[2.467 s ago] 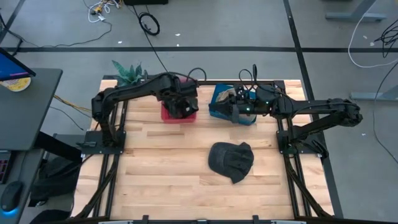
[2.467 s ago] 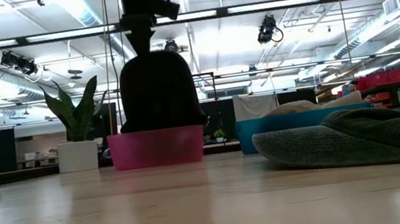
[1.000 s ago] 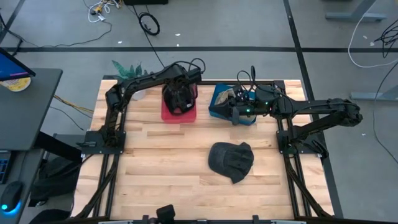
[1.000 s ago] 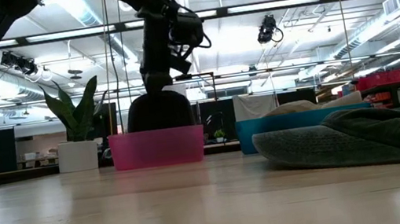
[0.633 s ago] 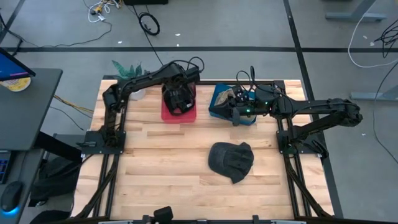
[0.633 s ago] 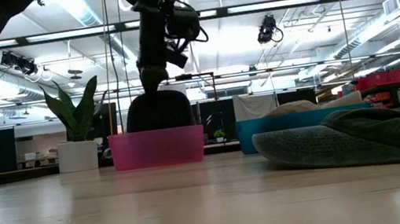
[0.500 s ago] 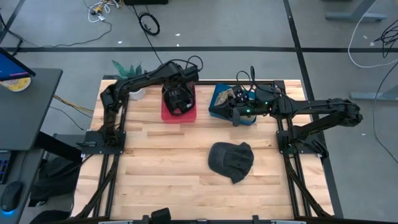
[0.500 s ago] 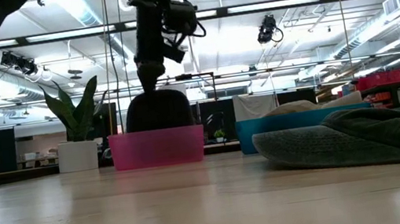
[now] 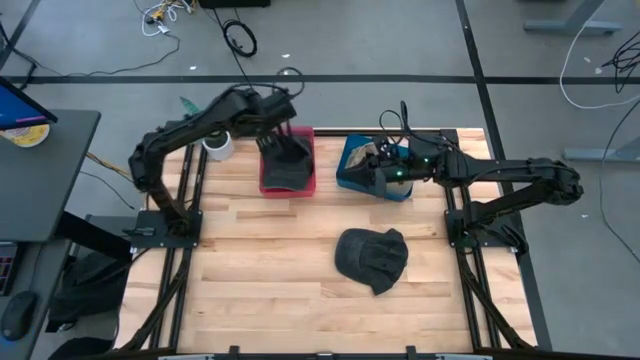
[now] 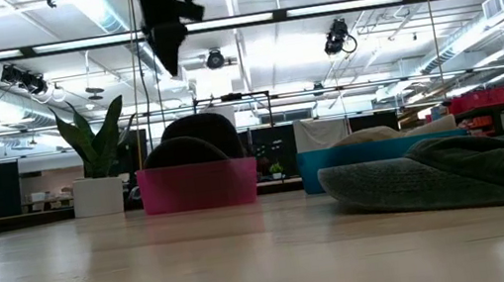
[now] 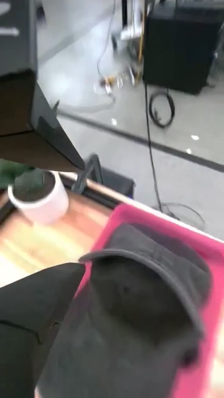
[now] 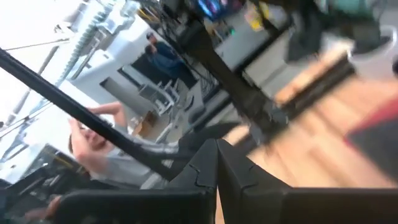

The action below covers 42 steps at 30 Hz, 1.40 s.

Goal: Pick & Place hat
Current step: Stack the black cap on top of the black cap on the blue bin

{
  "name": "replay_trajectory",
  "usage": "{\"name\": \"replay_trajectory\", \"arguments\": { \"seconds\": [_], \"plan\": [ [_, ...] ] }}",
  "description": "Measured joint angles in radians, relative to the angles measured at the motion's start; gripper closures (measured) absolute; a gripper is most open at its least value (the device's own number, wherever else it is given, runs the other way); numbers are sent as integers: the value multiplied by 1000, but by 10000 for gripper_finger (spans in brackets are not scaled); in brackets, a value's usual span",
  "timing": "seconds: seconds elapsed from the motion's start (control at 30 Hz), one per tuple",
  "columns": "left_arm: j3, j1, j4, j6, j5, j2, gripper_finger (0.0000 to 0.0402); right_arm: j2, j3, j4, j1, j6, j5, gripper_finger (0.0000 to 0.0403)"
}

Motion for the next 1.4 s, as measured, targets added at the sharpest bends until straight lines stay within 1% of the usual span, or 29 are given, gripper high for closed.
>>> {"name": "replay_trajectory", "arguments": {
  "seconds": [0.13,0.2,0.27,0.37,0.5,0.6,0.7,0.83,0.9,1.03,1.1,1.2,1.3,1.4],
  "plan": [
    [0,-26,1,-92,123,-69,147,-13,0,-123,-27,74,-62,396],
    [0,-48,2,-138,178,-97,147,-30,0,-228,-34,111,-82,396],
    [0,-74,3,-176,212,-122,147,-48,0,-360,-35,138,-96,396],
    [0,-129,15,-218,223,-151,148,-77,0,-626,-34,179,-102,396],
    [0,-203,40,-239,223,-163,148,-92,0,-958,-8,300,-101,396],
    [0,-250,48,-253,223,-162,148,-93,0,-1118,46,360,-109,389],
    [0,-289,53,-253,217,-157,148,-90,0,-1210,117,434,-123,368],
    [0,-324,56,-252,195,-154,148,-90,0,-1233,200,573,-124,315],
    [0,-335,56,-253,193,-155,148,-87,0,-1234,235,620,-89,278],
    [0,-358,69,-252,192,-155,148,-70,-34,-1211,289,633,7,199],
    [0,-370,78,-252,192,-154,148,-55,-70,-1155,317,609,25,163],
    [0,-385,79,-252,193,-154,148,-26,-131,-1044,362,542,26,123],
    [0,-400,79,-251,192,-154,148,16,-179,-928,400,461,50,102],
    [0,-411,79,-251,193,-154,148,81,-202,-881,434,356,69,97]
  ]
}}
